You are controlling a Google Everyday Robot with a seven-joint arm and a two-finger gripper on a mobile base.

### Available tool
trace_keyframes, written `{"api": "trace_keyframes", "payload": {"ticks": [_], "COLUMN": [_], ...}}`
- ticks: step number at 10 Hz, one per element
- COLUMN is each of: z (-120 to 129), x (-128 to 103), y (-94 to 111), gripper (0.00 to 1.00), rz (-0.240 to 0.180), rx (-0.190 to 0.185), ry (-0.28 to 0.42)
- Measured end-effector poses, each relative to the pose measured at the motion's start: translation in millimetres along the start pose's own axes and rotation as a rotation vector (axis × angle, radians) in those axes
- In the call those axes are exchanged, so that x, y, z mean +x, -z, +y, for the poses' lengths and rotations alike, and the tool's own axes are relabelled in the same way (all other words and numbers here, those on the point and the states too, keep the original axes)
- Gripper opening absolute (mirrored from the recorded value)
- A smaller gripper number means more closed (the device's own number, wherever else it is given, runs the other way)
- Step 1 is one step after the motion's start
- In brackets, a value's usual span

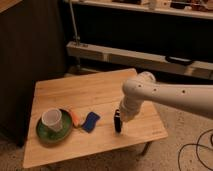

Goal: Knock the eraser over

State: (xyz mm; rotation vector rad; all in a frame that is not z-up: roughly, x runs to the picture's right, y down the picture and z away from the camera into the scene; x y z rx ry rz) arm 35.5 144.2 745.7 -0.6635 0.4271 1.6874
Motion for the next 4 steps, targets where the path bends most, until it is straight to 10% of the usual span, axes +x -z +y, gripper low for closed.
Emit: {"api": "trace_keyframes", "payload": {"ticks": [4], "z": [70], "x": [-12], "y": [-10], "gripper": [0.02], "rz": [-0.021], "rx": [-0.096], "ry": [0.085]}}
